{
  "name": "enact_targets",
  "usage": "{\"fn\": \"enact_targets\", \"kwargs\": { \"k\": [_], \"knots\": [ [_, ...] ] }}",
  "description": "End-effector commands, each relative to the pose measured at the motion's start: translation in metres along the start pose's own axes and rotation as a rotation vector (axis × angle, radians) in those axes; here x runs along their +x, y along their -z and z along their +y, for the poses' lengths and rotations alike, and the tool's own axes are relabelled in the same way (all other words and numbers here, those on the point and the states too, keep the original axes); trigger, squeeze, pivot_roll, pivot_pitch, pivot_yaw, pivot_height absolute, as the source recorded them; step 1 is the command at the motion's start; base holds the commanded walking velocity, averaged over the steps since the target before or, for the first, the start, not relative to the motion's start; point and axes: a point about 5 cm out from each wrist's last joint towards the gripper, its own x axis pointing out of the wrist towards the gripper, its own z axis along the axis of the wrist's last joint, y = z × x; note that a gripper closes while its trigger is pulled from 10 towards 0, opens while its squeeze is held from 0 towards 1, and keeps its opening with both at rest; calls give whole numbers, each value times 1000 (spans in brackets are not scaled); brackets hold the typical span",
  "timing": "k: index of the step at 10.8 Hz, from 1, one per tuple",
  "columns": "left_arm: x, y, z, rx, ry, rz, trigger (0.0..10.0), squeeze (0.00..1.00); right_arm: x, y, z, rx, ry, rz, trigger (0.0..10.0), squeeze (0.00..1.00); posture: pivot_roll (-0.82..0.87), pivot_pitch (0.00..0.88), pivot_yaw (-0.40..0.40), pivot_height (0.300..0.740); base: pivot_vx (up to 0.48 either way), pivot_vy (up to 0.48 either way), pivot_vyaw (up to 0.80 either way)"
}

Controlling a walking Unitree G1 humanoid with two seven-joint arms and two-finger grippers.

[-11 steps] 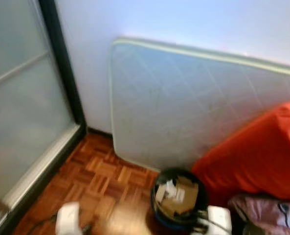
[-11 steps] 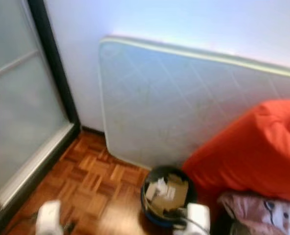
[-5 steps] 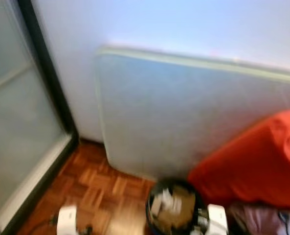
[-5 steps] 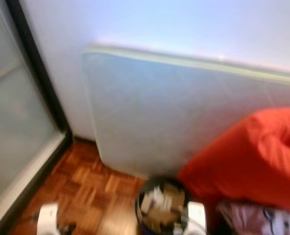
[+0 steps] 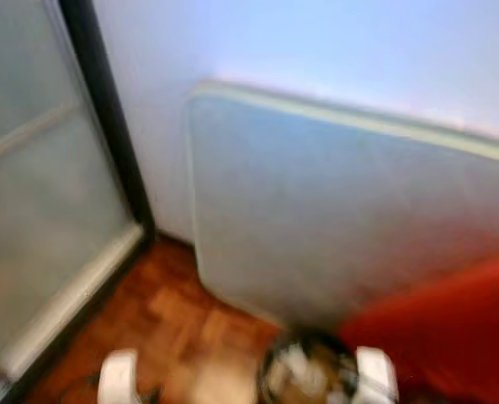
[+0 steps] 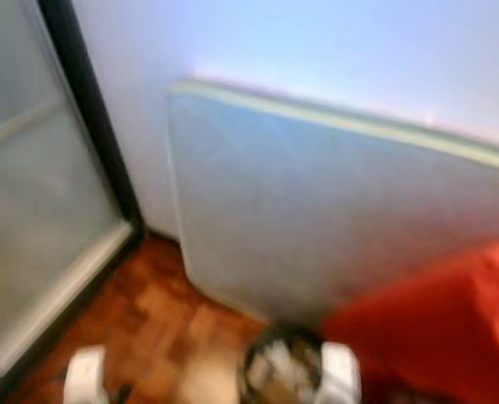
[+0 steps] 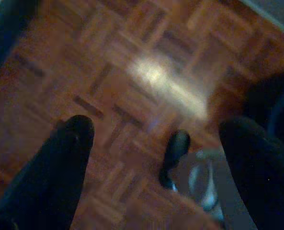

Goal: Clean up the room

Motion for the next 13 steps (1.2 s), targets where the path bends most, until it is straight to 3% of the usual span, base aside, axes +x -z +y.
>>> {"fn": "enact_targets", "kwargs": {
  "k": [1,8,13],
  "knots": [
    [1,-1,-8,-2,19,-4,10000,0,-3,6,-14,21,41,16,10000,0,215,17,-41,740,244,0,0],
    [1,-3,-7,-30,9,-18,10000,0,-1,-4,-17,80,80,-20,10000,0,217,36,-37,740,0,0,0],
    [1,-5,-7,-34,8,-19,10000,0,-1,-5,-16,91,72,-18,10000,0,220,42,-38,740,0,0,-755]
  ]
}}
